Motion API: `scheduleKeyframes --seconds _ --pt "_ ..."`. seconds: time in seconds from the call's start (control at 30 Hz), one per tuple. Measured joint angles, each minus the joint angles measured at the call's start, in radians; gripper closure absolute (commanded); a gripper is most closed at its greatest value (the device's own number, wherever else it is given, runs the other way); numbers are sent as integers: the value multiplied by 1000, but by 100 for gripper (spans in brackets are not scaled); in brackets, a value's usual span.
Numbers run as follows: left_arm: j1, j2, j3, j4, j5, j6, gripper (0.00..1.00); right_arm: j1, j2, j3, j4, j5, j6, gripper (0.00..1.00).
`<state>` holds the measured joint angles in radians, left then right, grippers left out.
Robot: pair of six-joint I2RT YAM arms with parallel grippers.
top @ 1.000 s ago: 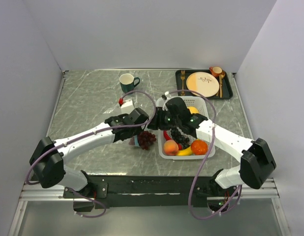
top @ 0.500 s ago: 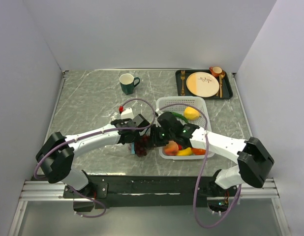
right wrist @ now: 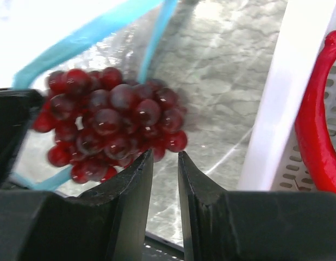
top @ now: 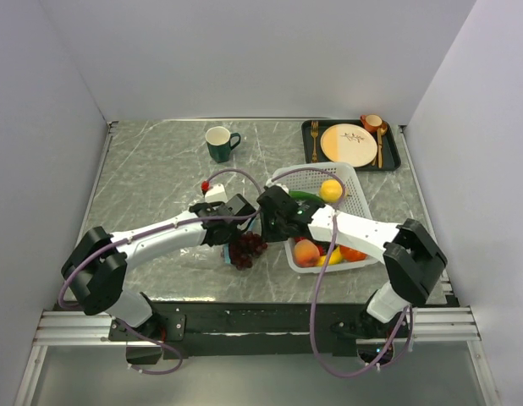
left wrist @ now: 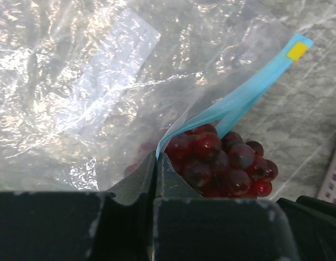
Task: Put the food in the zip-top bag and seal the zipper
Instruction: Adjust the fake fruit in the zipper food storage bag.
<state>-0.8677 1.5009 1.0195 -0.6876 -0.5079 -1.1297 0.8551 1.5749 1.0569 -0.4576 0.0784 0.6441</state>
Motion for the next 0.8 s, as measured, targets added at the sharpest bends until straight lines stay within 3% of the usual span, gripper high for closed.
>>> scheduleKeyframes --seconds 0.4,0.8 --pt "20 0 -2 -6 -1 6 99 12 97 27 -43 -26 -27 67" --pt "20 -55 -16 5 6 -5 99 13 111 14 54 -147 9 66"
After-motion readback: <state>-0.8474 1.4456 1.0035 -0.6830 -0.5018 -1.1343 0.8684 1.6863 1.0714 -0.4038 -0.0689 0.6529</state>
